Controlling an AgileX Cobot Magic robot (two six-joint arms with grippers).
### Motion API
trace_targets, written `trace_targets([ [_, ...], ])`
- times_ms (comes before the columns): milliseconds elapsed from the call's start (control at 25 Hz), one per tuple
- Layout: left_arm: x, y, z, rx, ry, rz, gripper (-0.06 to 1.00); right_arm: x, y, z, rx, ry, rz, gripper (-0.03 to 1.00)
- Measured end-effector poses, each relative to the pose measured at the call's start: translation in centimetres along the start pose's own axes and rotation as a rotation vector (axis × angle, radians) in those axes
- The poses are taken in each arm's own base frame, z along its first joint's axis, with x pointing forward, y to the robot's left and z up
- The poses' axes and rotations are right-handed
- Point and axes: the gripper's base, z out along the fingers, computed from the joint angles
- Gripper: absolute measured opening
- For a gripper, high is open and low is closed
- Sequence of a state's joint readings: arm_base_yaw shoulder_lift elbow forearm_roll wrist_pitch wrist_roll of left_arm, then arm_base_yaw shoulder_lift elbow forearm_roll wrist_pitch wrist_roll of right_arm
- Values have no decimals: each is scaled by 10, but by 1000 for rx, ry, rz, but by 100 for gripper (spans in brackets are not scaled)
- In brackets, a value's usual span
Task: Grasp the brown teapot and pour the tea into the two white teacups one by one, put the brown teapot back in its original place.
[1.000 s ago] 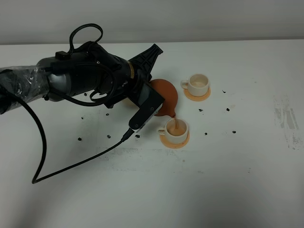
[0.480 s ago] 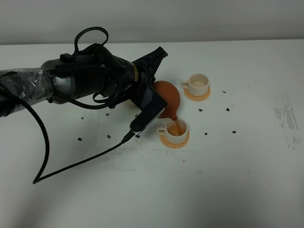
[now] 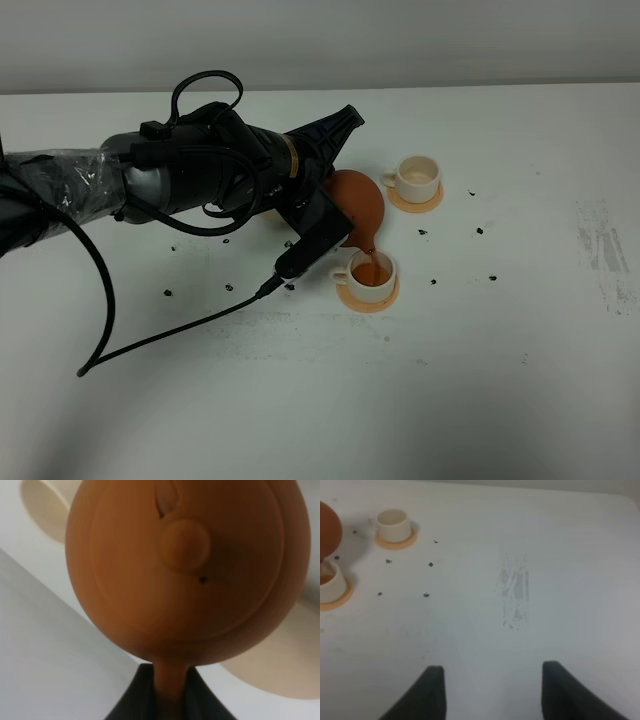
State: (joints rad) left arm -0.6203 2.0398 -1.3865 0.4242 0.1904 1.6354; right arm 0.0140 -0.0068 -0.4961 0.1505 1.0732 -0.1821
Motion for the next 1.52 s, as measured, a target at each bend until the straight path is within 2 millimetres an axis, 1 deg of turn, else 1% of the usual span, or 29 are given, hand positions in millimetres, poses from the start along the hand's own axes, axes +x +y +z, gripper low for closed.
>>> trace_targets([
  [1000,1,3,0,-36,16,113,12,0,0,0,0,0,0,45],
  [1520,-3,6,0,-47,11,139,12,0,0,0,0,0,0,45],
])
